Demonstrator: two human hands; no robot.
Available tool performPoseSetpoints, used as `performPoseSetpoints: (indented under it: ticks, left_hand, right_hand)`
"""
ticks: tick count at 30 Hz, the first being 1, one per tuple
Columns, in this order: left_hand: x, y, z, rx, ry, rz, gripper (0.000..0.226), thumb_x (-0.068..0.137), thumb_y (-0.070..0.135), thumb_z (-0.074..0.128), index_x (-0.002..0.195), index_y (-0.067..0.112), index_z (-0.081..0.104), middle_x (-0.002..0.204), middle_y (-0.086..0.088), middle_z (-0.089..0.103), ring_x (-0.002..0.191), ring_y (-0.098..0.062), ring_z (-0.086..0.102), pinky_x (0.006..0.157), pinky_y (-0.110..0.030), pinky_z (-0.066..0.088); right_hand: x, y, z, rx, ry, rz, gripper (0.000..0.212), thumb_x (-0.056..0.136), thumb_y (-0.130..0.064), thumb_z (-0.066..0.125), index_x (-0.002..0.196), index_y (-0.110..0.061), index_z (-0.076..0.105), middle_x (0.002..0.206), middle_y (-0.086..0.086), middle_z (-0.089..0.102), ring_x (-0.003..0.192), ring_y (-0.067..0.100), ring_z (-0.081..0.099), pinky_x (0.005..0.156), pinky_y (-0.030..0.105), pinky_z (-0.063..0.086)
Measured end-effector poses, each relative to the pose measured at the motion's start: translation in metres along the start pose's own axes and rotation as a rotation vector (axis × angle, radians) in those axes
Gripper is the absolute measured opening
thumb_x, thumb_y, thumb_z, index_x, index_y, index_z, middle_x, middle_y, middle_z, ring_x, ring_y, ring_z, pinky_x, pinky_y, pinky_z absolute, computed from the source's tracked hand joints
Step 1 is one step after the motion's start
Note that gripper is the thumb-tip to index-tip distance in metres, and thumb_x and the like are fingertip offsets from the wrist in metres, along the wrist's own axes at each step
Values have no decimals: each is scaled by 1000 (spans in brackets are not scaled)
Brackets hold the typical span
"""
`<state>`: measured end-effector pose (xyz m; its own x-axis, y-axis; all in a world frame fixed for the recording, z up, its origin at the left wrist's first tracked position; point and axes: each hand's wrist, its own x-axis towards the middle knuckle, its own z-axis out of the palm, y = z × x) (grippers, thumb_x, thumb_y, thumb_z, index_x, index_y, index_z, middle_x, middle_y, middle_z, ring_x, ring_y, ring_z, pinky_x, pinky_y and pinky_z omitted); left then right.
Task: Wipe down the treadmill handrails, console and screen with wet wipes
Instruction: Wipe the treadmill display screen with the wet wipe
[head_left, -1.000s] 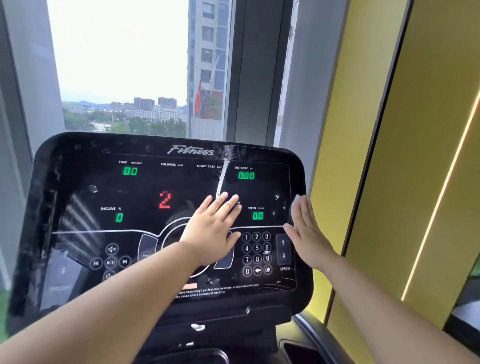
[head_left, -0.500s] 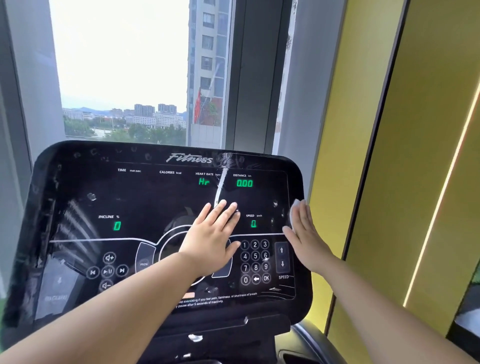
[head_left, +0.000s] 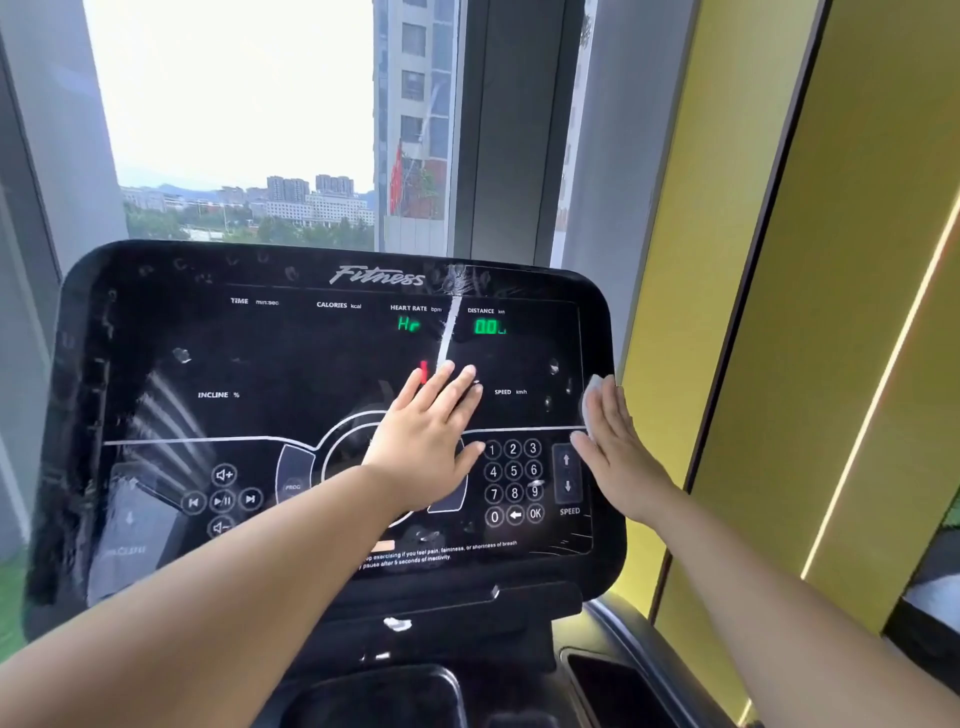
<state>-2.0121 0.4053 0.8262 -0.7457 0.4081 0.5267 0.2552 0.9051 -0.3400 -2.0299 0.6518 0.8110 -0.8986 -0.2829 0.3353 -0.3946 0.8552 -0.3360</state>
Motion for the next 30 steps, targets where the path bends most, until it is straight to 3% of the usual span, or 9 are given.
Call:
performPoseSetpoints:
  ticks: [3,5,10,15,18,24,30]
  left_hand:
    - [0,-3,3,-41,54,4,67,87,47,24,133,8,53,141,-9,48,133,-30,42,110,-47,23]
    - [-1,-4,5,-78,97,14,62,87,45,31,128,6,57,136,-10,53,128,-31,48,108,-47,31]
    - [-24,4,10,-102,187,72,56,88,40,37,129,7,56,137,-10,52,131,-31,42,108,-44,24]
    - [-52,23,19,-61,112,173,53,89,43,36,125,13,61,134,-6,55,129,-28,46,108,-42,25]
    - [-60,31,24,-80,81,141,52,87,43,37,121,14,65,131,-6,57,126,-27,50,105,-41,27]
    - [-66,33,33,-101,39,96,54,87,44,35,119,14,66,130,-6,59,125,-25,52,106,-39,26]
    - [-66,33,32,-96,15,107,55,87,43,34,120,12,65,131,-8,58,124,-28,52,107,-39,23]
  right_hand:
    - [-11,4,12,-3,5,-5,65,101,-44,17,138,-31,-34,143,-13,-45,130,-4,-39,113,25,-11]
    - [-33,9,28,-13,-33,-17,64,101,-41,17,138,-30,-34,138,-16,-49,128,-5,-41,112,22,-11]
    - [-72,18,51,-21,-137,-24,61,101,-40,14,136,-33,-35,136,-19,-50,129,-6,-40,110,18,-13]
    - [-33,9,32,67,0,6,64,102,-39,19,141,-31,-30,142,-15,-45,129,-6,-39,113,24,-11]
    - [-36,10,40,57,27,14,64,102,-38,20,142,-28,-30,143,-13,-46,130,-4,-39,114,26,-12]
    - [-93,20,70,72,-106,7,62,102,-37,17,137,-35,-34,136,-23,-50,130,-5,-39,112,23,-10]
    - [-72,20,58,104,-62,27,57,103,-36,15,139,-35,-29,142,-15,-44,132,-2,-37,110,20,-12]
